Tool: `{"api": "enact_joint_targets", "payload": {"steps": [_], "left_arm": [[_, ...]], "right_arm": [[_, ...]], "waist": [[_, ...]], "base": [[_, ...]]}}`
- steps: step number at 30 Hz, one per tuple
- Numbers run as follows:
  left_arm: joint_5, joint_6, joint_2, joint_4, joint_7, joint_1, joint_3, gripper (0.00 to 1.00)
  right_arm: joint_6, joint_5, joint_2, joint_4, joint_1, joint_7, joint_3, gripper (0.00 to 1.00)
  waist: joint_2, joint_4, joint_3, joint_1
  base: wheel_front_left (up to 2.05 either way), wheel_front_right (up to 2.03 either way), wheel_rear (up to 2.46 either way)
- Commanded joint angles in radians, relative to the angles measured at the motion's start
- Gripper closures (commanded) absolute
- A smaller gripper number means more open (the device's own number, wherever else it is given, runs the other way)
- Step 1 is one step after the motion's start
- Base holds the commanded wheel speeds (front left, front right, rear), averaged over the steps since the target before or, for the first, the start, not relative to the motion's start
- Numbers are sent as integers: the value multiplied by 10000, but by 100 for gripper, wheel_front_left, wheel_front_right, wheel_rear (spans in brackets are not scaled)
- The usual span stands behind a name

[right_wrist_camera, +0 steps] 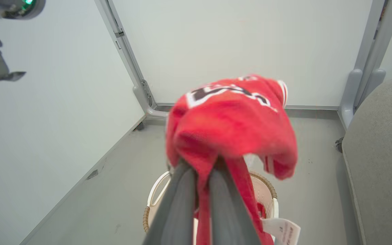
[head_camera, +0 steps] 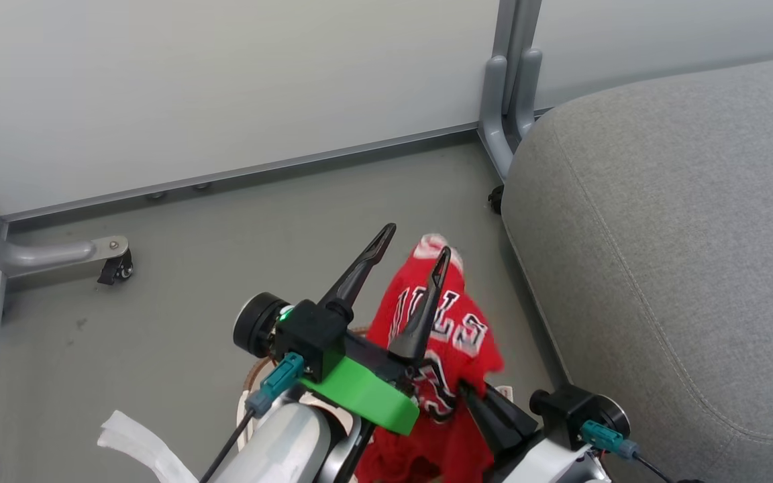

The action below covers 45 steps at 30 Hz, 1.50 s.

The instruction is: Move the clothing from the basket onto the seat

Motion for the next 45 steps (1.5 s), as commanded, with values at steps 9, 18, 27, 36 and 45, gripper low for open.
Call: {"api": "enact_joint_targets", "payload": {"steps": [9, 18, 27, 36, 45], "left_arm": [[52, 72, 129, 99, -61, -244, -35, 0], [4, 83, 176, 238, -106, -217, -118, 0], [-39, 153, 224, 252, -194, -109, -149, 0], [-229, -23, 310, 468, -361, 158, -160, 0], [311, -248, 782, 886, -591, 310, -113, 0]], "right_arm": [[-2, -57, -16, -48, -88, -52, -99, 100], [-2, -55, -16, -41, 3, -52, -84, 100], [-2, -23, -127, -107, 172, -52, -60, 100], [-2, -168, -201, -424, 99, -51, -140, 100], [-2, -445, -212, -1360, -27, -51, -815, 100]], "waist": [[106, -8, 117, 1], [106, -26, 13, 1], [106, -125, -67, 1], [106, -470, 65, 1], [106, -1175, 690, 1]], "base": [[0, 0, 0], [0, 0, 0], [0, 0, 0], [0, 0, 0], [0, 0, 0]]}}
